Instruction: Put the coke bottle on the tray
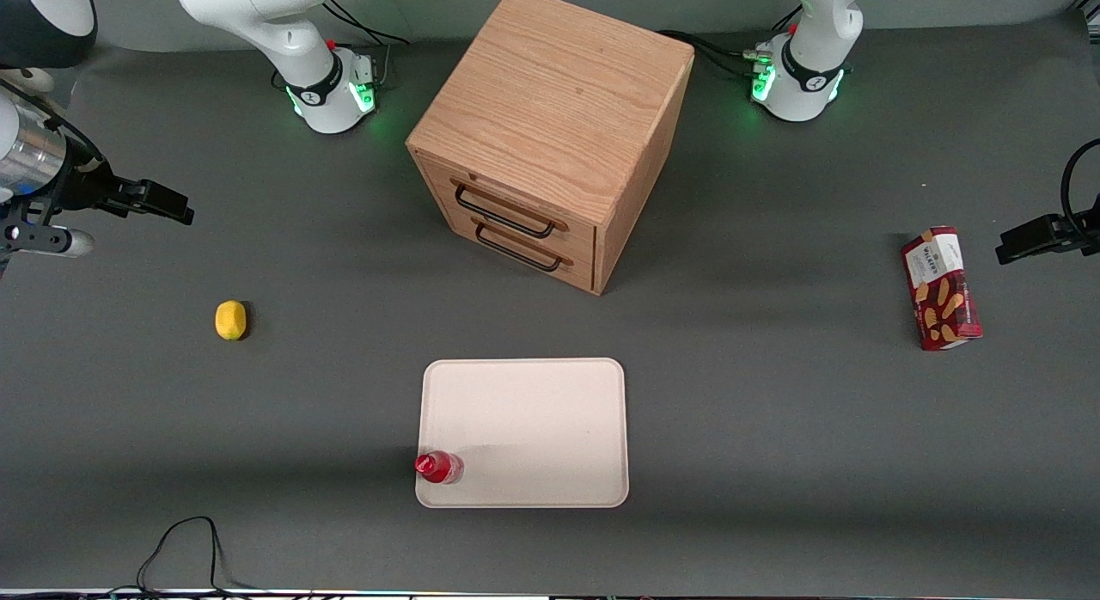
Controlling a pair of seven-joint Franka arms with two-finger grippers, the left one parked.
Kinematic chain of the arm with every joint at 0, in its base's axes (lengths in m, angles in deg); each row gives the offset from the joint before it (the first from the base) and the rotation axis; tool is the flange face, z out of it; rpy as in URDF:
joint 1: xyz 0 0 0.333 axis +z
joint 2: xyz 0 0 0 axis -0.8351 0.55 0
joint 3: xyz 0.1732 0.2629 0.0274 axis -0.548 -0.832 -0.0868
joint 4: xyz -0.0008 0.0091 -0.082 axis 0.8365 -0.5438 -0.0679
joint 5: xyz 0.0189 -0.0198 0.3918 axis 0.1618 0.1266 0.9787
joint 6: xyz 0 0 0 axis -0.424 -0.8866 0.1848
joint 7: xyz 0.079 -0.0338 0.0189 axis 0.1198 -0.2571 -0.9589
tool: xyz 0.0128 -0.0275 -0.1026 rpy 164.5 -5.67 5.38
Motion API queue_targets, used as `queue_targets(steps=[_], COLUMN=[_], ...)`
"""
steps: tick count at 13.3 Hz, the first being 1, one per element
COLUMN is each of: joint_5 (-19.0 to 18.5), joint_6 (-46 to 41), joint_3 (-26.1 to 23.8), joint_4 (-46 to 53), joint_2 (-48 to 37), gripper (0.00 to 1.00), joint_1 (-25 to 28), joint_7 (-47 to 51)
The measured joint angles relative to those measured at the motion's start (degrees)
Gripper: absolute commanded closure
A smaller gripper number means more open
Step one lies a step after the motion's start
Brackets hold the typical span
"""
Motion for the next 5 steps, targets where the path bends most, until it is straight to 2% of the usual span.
queue_targets(steps=[5], joint_5=[0.22], joint_6=[-0.35], joint_3=[-0.72], joint_4=[0.45], joint_2=[0.36], gripper=[0.00], joint_1=[1.34], joint_7=[-0.39])
